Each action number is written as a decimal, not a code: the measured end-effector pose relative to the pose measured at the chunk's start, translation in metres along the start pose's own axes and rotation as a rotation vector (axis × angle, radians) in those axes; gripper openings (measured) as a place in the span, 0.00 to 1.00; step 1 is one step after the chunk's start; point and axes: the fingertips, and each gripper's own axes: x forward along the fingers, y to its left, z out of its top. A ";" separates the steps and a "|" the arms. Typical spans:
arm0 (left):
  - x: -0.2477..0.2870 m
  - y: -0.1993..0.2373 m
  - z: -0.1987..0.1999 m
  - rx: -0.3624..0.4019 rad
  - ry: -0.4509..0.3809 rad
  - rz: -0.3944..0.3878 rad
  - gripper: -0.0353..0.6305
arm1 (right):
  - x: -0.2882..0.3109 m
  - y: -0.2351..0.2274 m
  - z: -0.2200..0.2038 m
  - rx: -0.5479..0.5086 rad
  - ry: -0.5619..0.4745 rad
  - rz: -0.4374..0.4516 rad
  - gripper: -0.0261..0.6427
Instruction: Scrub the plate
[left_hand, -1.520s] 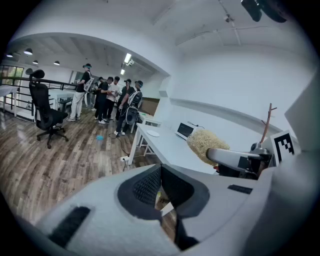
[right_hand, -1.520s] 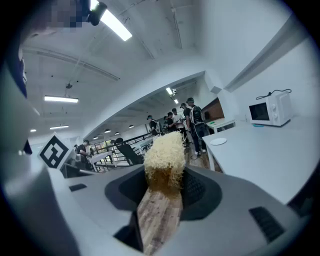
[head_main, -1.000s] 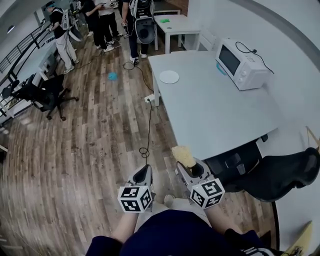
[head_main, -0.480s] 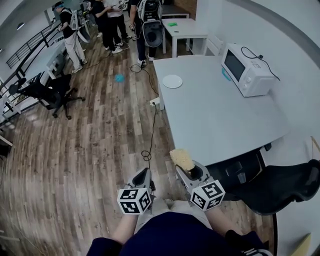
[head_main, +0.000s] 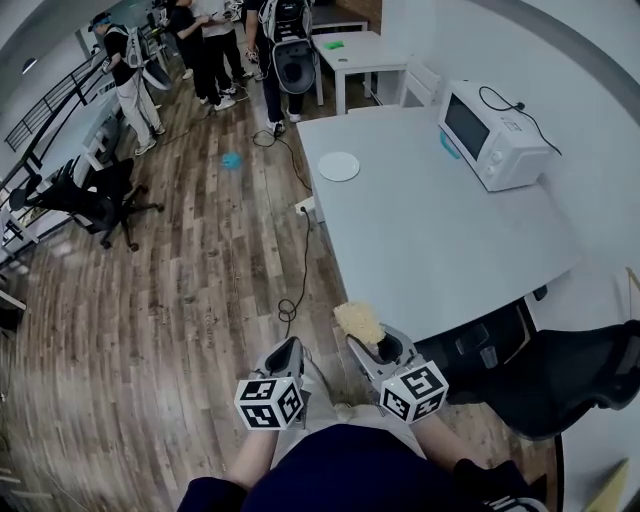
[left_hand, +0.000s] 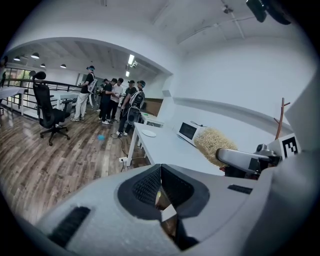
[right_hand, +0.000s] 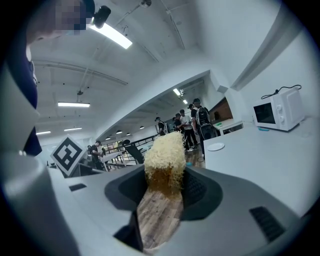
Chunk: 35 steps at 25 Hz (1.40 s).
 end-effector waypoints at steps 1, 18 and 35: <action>0.007 0.003 0.003 0.003 -0.001 -0.005 0.08 | 0.006 -0.004 0.000 -0.001 0.002 -0.005 0.31; 0.108 0.133 0.122 0.036 0.039 -0.079 0.08 | 0.182 -0.024 0.052 0.008 -0.010 -0.110 0.31; 0.205 0.236 0.216 0.140 0.087 -0.217 0.08 | 0.324 -0.061 0.091 0.056 -0.088 -0.324 0.31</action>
